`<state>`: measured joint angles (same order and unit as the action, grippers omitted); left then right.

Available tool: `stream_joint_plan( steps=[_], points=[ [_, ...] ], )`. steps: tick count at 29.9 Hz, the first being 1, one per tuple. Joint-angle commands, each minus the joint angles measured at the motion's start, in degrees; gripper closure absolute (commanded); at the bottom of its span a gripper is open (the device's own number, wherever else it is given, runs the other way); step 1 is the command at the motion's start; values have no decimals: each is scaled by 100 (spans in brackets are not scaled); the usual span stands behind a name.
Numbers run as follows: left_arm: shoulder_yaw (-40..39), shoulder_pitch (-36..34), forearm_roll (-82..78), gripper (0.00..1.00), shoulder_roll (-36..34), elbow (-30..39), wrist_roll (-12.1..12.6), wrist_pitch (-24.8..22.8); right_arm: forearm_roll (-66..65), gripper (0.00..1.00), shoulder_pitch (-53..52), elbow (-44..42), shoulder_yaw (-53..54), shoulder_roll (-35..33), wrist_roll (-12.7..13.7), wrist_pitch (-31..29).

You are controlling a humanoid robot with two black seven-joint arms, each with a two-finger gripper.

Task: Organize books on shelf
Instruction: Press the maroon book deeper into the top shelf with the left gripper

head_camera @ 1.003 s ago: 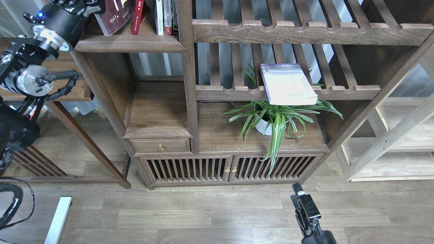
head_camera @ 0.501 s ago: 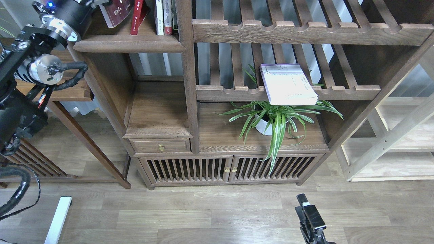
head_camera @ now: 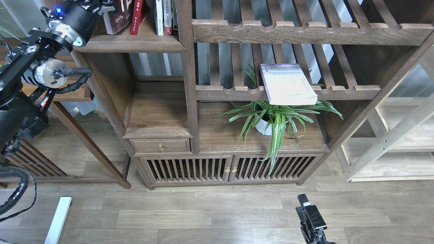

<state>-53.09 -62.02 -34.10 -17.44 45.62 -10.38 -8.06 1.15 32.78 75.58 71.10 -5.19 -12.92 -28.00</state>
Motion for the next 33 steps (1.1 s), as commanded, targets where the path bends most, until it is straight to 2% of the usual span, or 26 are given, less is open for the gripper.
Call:
stream_joint_plan(
  steps=[1, 6, 22, 33],
  points=[
    [9, -29, -1, 55, -14, -1, 9, 15, 0, 29, 0, 0, -8, 0, 9, 0],
    [18, -56, -1, 45, -14, 17, 18, 23, 0, 29, 17, 0, 1, -9, 0, 0],
    [-43, -320, 96, 43, 100, 324, 132, 23, 0, 29, 53, 0, 1, -9, 9, 0],
    [-272, -451, 149, 42, 100, 492, 106, -12, 0, 29, 53, 0, 1, -9, 9, 0]
  ],
)
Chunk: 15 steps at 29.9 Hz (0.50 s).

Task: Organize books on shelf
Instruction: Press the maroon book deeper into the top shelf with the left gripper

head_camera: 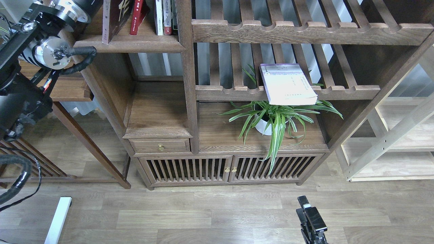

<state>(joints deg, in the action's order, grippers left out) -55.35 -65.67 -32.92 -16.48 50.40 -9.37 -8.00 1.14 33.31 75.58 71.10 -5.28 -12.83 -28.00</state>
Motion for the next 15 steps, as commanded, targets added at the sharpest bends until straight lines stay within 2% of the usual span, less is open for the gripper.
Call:
stream_joint_plan(
  steps=[1, 15],
  points=[
    [-46, -129, 40, 42, 5, 22, 14, -18, 0, 29, 0, 0, -8, 0, 0, 0],
    [-90, -358, 207, 42, 22, 189, 32, -9, -9, 29, 0, 0, 0, 0, 0, 0]
  ],
)
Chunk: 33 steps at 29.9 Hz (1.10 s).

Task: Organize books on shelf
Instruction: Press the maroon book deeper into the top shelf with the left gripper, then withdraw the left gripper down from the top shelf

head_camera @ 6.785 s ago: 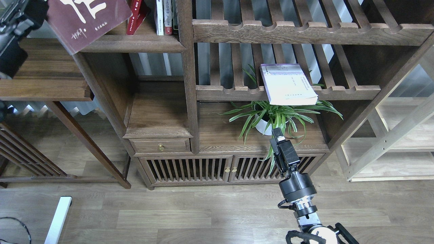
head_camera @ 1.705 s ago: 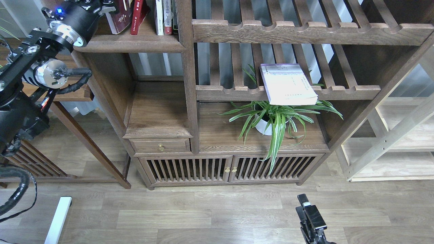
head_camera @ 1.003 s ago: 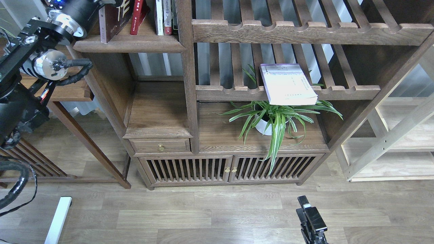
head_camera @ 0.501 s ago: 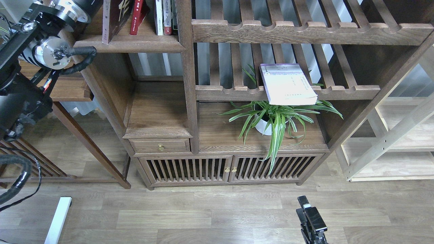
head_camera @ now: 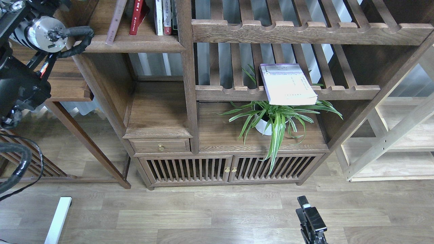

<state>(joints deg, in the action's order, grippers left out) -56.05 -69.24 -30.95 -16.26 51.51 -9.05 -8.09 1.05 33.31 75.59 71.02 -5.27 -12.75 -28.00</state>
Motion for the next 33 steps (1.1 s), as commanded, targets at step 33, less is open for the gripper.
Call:
stream_joint_plan(
  steps=[33],
  points=[
    [-767, 1140, 765, 5, -1309, 2627, 246, -69, 9, 1, -1221, -9, 70, 343, 18, 0]
  ],
)
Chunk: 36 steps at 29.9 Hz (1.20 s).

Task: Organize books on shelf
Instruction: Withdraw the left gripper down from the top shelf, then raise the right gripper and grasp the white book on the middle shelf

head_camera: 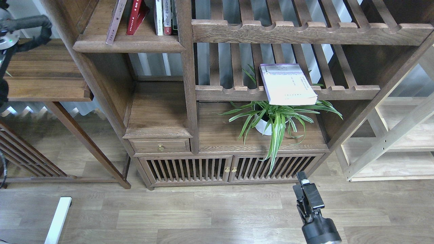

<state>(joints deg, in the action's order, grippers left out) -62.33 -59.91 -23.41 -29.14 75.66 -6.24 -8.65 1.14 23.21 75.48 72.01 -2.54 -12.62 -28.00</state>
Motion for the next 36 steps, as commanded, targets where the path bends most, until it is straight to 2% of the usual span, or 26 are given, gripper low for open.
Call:
stream_joint_plan(
  steps=[1, 3, 10, 16, 19, 29, 33, 36],
  points=[
    [-200, 295, 12, 3, -22, 308, -61, -40, 0, 1, -299, 1, -46, 87, 5, 0],
    [-306, 409, 12, 2, -22, 423, -105, -154, 0, 1, -466, 1, -47, 183, 5, 0],
    [-693, 770, 12, 2, -13, 520, -44, -1481, 9, 1, -1046, 1, -47, 254, 5, 0],
    [-807, 1235, 161, 2, 127, 792, -44, -1935, 9, 1, -1591, 1, -3, 254, 5, 0],
    [-816, 1630, 460, 3, 242, 792, 9, -1935, 9, 1, -1846, 10, 6, 254, 5, 0],
    [-931, 3748, 540, 3, 1068, 757, 26, -1935, 9, 1, -2171, 10, 6, 254, 14, 119],
    [-799, 4512, 531, 2, 1367, 678, 44, -1935, 9, 1, -2180, 1, 6, 254, 14, 321],
    [-772, 4935, 531, 2, 1507, 635, 167, -1935, 26, 1, -2171, -16, 6, 254, 14, 584]
  ],
)
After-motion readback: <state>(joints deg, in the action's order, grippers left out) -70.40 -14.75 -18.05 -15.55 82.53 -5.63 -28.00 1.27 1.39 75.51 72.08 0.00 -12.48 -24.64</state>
